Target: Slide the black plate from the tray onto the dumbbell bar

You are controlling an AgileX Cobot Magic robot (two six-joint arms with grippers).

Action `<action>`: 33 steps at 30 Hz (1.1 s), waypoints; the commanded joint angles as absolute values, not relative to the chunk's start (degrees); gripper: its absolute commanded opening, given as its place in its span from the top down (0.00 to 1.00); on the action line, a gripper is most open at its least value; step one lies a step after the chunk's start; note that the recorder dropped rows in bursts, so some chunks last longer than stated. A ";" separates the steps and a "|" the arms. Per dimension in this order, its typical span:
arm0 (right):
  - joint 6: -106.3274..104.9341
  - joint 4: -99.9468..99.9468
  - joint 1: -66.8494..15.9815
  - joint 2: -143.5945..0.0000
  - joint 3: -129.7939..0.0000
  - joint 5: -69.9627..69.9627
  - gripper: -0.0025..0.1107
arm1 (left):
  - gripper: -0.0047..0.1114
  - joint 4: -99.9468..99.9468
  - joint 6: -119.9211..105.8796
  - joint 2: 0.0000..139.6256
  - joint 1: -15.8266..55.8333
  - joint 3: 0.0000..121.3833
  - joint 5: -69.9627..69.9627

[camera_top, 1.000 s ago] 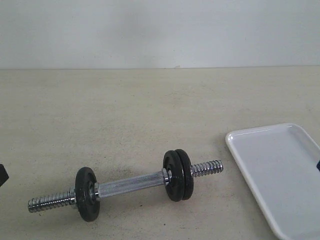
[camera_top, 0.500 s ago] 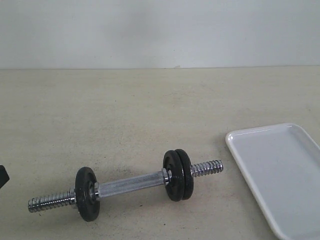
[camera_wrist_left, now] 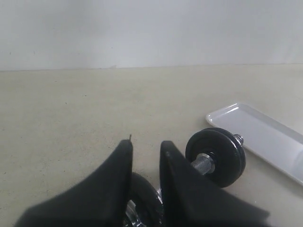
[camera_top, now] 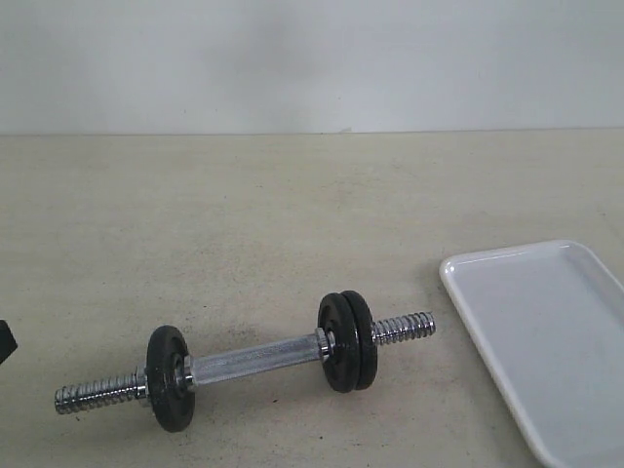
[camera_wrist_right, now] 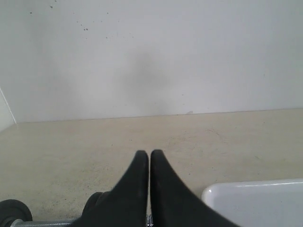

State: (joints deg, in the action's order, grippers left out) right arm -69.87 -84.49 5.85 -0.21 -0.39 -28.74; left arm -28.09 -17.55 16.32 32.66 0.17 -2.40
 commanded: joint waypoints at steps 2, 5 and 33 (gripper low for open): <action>-69.81 -84.72 6.16 0.00 0.00 -28.54 0.98 | 0.79 -27.98 -17.84 16.12 32.52 0.00 -3.31; -69.67 -84.72 6.16 0.00 0.00 -28.54 0.98 | 0.79 -27.98 -17.84 15.76 32.52 0.00 -3.29; -69.55 -84.90 -1.11 0.00 0.00 -28.66 0.98 | 0.79 -27.98 -18.06 0.00 2.86 0.00 -3.85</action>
